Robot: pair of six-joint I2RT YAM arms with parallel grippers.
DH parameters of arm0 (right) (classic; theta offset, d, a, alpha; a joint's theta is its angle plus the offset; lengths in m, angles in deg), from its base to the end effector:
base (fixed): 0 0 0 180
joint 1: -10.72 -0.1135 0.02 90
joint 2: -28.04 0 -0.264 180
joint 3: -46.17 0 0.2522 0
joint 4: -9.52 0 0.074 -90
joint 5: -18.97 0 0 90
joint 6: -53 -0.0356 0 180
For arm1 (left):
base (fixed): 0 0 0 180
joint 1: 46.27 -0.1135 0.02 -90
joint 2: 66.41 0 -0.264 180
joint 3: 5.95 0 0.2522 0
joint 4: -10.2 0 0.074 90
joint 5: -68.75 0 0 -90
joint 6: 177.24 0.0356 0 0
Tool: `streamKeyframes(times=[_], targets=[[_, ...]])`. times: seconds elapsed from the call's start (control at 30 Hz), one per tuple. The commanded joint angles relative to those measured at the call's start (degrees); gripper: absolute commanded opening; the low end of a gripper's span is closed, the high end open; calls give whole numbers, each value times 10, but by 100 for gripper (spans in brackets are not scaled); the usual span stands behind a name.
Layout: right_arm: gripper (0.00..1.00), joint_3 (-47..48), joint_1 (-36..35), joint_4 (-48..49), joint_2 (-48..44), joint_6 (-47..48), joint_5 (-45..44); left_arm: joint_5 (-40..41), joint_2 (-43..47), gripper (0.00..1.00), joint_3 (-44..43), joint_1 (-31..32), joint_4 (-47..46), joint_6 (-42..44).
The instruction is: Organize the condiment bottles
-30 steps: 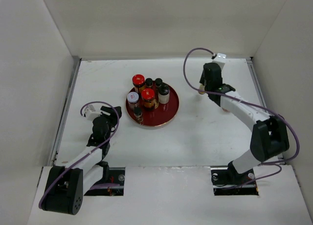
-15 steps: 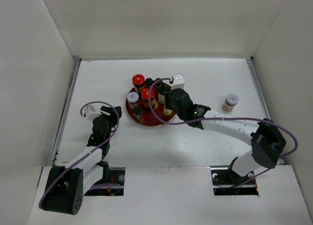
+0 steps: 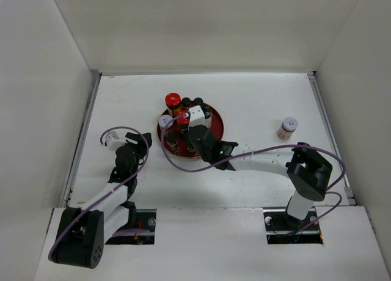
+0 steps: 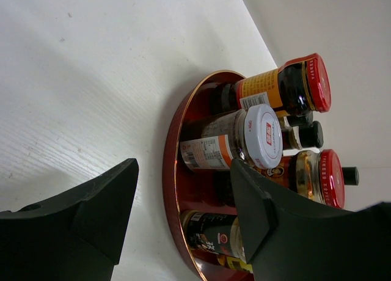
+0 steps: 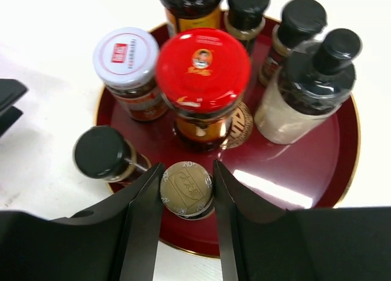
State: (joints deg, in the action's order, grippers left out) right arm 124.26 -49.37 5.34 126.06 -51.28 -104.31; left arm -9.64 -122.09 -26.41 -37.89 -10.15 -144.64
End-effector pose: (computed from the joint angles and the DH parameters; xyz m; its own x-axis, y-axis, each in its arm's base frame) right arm 0.2107 0.3271 0.2466 -0.3145 -0.1332 -0.9398 -0.4100 0.9121 0.0079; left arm 0.1815 -0.0195 0.1582 -0.0949 -0.8201 -0.5642 -0.2407 0.5689 -0.7864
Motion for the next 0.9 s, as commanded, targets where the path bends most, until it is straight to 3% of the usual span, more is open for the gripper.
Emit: streamKeyframes(times=[0.0, 0.1, 0.23, 0.5, 0.6, 0.73, 0.87], targets=[[47, 20, -21, 54, 11, 23, -39, -1, 0, 60, -5, 0, -29, 4], [64, 13, -24, 59, 2, 27, -50, 4, -1, 60, -6, 4, -29, 6], [76, 9, -24, 61, -16, 29, -45, 2, 5, 60, -5, 0, -29, 6], [86, -71, 11, 75, -149, 16, -50, 6, 10, 60, -3, 0, -25, 7], [85, -127, 76, 77, -228, -5, -47, -1, 6, 60, -3, -2, -28, 5], [78, -188, 217, 41, -298, -54, -72, 3, 3, 60, -6, 4, -28, 5], [82, -220, 362, 0, -311, -87, -146, 6, 15, 60, -4, 6, -25, 5]])
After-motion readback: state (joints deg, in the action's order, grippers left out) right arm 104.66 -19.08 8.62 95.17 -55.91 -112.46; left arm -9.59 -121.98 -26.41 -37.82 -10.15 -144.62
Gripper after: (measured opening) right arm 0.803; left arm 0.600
